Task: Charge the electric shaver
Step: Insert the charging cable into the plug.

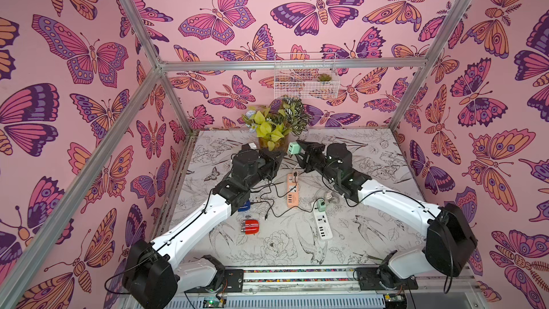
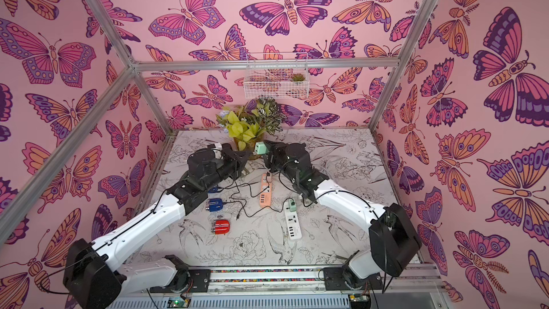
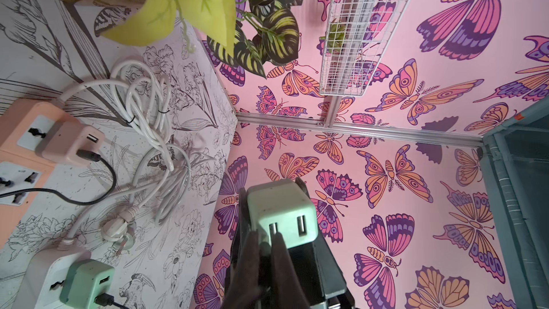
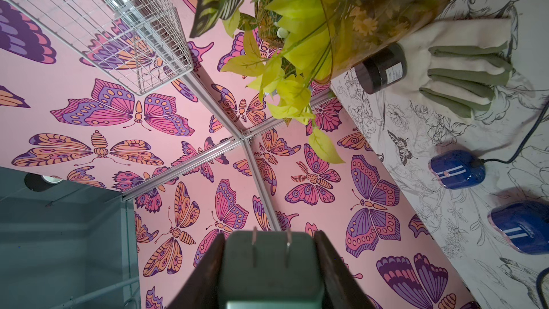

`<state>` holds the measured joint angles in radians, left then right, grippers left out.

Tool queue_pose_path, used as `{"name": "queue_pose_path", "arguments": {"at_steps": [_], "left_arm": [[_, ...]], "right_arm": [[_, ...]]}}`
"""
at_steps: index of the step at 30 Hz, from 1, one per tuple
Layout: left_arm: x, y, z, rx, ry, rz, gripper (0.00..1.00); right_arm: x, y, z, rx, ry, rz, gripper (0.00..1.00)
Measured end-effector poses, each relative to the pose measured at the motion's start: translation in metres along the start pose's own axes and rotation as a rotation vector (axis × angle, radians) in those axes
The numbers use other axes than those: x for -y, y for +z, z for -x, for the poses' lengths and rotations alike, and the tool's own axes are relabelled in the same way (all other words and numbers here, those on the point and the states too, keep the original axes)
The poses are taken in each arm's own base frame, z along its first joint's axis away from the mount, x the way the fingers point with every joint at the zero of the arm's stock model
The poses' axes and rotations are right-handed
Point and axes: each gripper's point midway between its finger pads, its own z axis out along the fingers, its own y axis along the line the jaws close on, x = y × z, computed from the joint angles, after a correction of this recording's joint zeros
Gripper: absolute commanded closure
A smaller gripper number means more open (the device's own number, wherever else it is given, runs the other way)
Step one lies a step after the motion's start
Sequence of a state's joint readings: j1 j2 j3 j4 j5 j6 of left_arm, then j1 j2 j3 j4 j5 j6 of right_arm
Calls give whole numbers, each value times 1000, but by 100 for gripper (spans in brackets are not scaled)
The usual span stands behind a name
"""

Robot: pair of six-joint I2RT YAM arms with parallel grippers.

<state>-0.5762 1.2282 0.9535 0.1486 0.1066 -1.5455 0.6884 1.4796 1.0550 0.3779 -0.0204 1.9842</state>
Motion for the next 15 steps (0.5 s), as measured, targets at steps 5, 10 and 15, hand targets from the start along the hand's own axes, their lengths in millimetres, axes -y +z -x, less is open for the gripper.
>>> {"name": "queue_pose_path", "arguments": {"at_steps": [5,10,15], "left_arm": [[-2,3,0,-1,-5,11,100],[-2,4,0,-2,-10,14,100],[-2,3,0,-2,-25,14,100]], "right_arm": [[0,0,2,5,-7,0,100],[0,0,3,10,-21,0,100],[-1,0,3,8,-35,1,100]]}}
